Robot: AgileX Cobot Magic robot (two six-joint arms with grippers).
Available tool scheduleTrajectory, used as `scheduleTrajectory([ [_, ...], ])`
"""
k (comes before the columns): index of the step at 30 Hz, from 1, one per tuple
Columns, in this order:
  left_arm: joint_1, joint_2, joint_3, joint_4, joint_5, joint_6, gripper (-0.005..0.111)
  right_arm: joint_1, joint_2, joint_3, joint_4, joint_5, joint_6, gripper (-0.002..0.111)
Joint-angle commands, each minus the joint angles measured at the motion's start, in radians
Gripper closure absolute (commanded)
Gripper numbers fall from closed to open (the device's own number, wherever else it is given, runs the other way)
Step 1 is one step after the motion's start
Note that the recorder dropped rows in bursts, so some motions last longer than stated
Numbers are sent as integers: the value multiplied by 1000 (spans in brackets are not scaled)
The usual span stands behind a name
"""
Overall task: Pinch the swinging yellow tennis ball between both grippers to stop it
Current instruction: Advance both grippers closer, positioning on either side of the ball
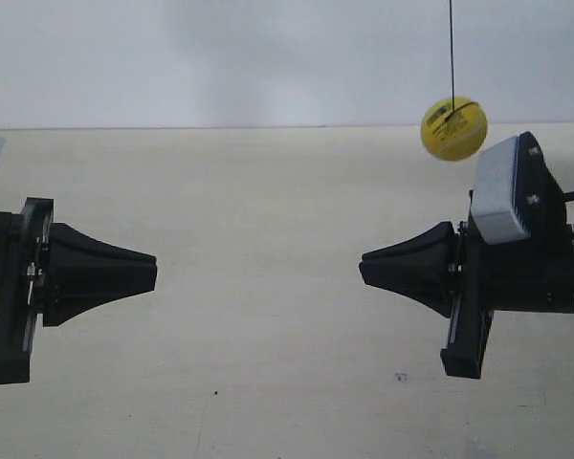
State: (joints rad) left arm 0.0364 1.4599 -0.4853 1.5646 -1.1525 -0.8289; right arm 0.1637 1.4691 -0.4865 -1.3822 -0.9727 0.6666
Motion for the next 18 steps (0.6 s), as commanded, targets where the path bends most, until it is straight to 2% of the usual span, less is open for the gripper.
scheduleTrajectory([
  [1, -3, 52, 6, -35, -11, 23, 102, -4, 2, -4, 13, 25, -6, 108],
  [4, -3, 103, 6, -38, -69, 61, 102, -4, 2, -4, 15, 25, -8, 108],
  [15, -3, 170, 6, -36, -69, 101, 102, -4, 8, -4, 35, 23, -21, 108],
  [18, -28, 183, 6, -34, -69, 108, 102, -4, 8, -4, 35, 20, -21, 108],
])
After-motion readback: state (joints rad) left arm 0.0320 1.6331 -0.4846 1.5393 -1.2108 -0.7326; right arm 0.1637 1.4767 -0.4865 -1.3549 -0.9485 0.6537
